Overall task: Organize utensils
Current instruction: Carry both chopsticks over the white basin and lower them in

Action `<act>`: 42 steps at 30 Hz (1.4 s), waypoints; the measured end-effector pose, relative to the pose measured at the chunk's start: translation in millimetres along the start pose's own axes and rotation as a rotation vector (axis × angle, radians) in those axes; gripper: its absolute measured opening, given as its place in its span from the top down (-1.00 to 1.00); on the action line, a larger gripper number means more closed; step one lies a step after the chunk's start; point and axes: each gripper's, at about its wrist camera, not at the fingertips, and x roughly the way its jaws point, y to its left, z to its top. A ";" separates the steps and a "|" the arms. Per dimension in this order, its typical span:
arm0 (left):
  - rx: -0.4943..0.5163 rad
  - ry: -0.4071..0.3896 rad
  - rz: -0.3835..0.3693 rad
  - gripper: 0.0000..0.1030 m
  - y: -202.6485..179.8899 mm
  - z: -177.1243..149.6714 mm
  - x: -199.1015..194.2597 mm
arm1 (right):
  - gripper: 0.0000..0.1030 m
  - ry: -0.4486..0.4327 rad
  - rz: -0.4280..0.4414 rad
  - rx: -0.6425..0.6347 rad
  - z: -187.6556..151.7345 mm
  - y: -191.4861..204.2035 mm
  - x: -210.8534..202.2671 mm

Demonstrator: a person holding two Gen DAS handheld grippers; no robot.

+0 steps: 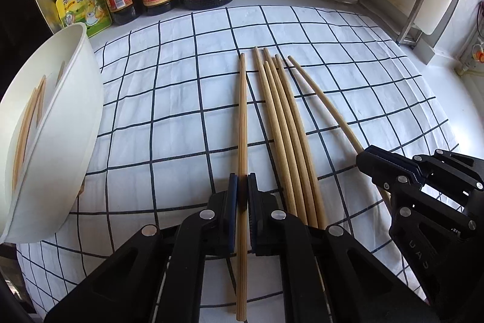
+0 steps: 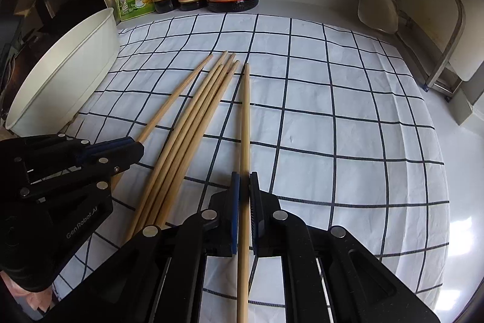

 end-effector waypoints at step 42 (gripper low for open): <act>-0.266 -0.167 0.156 0.86 215.5 -13.3 -155.4 | 0.88 -0.131 0.241 -0.132 91.0 186.3 -54.9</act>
